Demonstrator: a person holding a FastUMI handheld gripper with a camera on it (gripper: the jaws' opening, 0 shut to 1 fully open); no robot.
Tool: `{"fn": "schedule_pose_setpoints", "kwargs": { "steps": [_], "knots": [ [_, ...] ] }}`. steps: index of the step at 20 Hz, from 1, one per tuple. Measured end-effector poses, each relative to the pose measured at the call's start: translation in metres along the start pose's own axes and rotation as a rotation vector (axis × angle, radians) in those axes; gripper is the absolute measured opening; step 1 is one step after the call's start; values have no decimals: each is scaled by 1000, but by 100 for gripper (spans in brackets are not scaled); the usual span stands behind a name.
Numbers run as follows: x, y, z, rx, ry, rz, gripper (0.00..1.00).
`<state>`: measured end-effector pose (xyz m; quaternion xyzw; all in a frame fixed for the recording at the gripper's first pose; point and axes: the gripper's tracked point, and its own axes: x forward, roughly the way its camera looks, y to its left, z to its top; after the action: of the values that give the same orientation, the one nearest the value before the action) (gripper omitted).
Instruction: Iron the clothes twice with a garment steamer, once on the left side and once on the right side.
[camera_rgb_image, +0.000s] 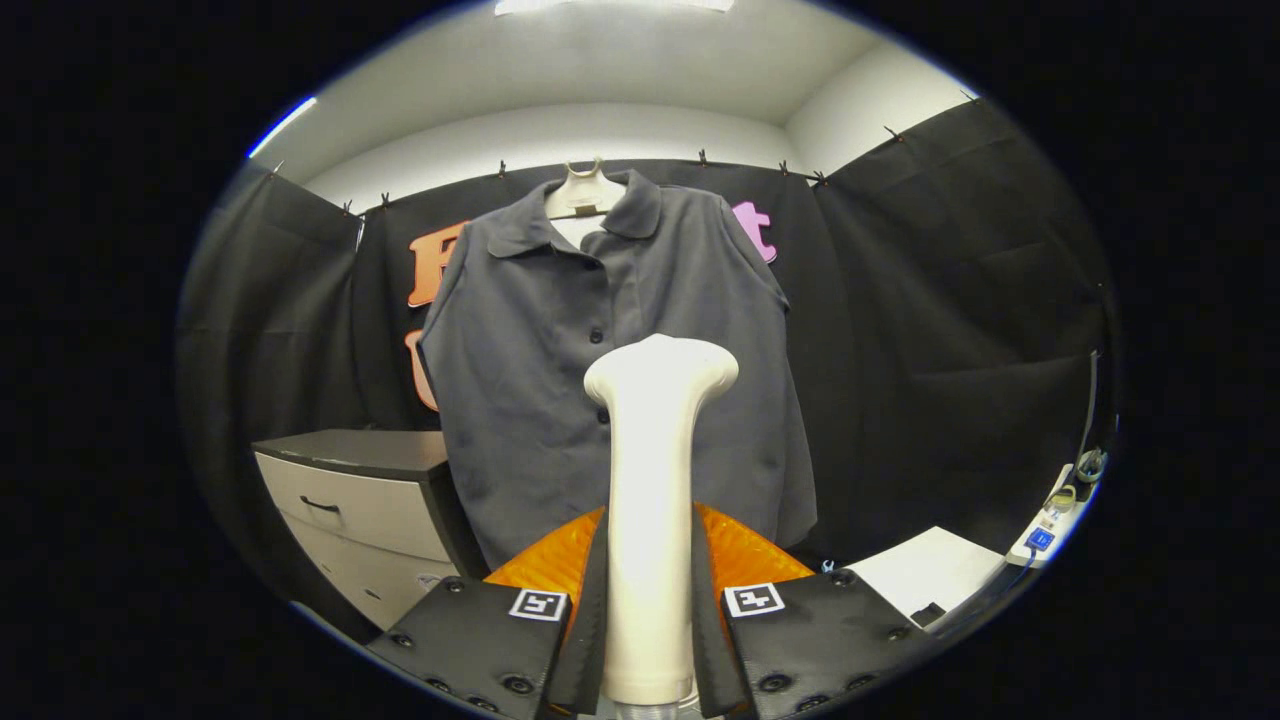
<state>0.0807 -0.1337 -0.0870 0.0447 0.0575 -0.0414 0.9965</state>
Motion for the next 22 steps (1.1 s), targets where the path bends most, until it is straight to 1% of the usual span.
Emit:
{"fn": "schedule_pose_setpoints", "kwargs": {
  "steps": [5, 12, 16, 22],
  "knots": [
    [-21, 43, 30, -20, -49, 32, 43],
    [-40, 84, 56, -28, -108, 60, 43],
    [-44, 100, 62, -36, -123, 81, 43],
    [-47, 107, 65, -19, -138, 87, 43]
  ]
}}
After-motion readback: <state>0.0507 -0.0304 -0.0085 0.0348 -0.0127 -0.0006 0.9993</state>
